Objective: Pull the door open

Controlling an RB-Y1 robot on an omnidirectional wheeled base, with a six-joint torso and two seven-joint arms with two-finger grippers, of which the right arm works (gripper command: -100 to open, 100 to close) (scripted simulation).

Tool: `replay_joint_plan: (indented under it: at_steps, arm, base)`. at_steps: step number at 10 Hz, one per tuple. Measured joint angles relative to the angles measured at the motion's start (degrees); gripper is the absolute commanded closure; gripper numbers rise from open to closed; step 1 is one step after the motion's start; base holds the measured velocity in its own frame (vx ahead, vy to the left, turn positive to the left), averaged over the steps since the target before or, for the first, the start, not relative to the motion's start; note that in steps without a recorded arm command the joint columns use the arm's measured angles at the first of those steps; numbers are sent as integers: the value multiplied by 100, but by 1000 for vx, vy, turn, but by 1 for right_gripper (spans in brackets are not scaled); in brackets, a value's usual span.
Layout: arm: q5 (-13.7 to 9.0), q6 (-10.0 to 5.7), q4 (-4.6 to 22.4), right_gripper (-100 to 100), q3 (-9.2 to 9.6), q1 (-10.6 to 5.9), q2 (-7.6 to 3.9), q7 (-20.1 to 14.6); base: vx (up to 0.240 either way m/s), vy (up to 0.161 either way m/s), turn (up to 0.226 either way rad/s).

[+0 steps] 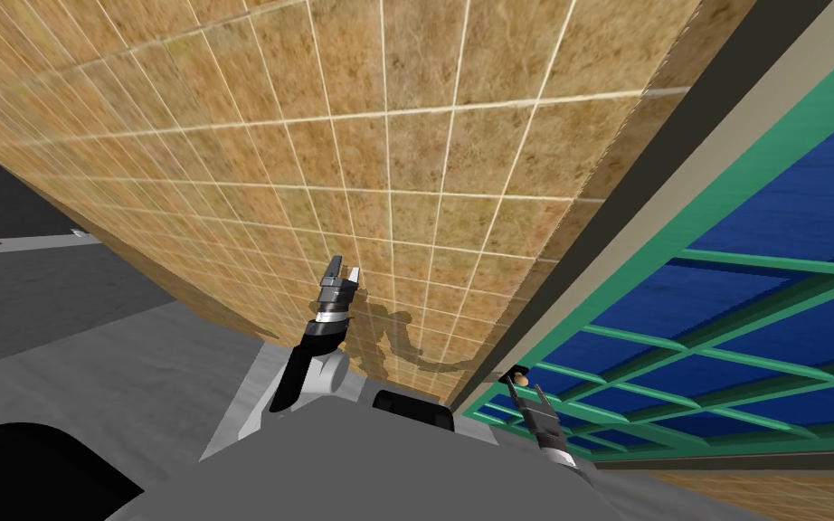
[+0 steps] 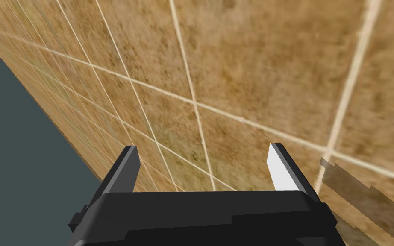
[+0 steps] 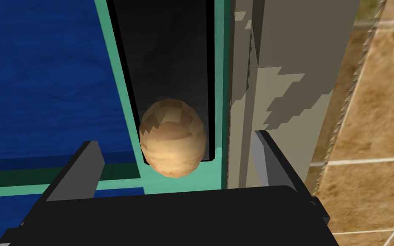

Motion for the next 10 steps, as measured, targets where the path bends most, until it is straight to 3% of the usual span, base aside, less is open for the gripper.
replay_joint_plan:
  at_steps: [6,10]
  arm:
    - [-7,0,-6,100,-12,-24,-10,-1]
    - [17,-7,13,100,-19,-52,-16,-483]
  base:
    - [-6,-2,1]
    - [-10,-3,1]
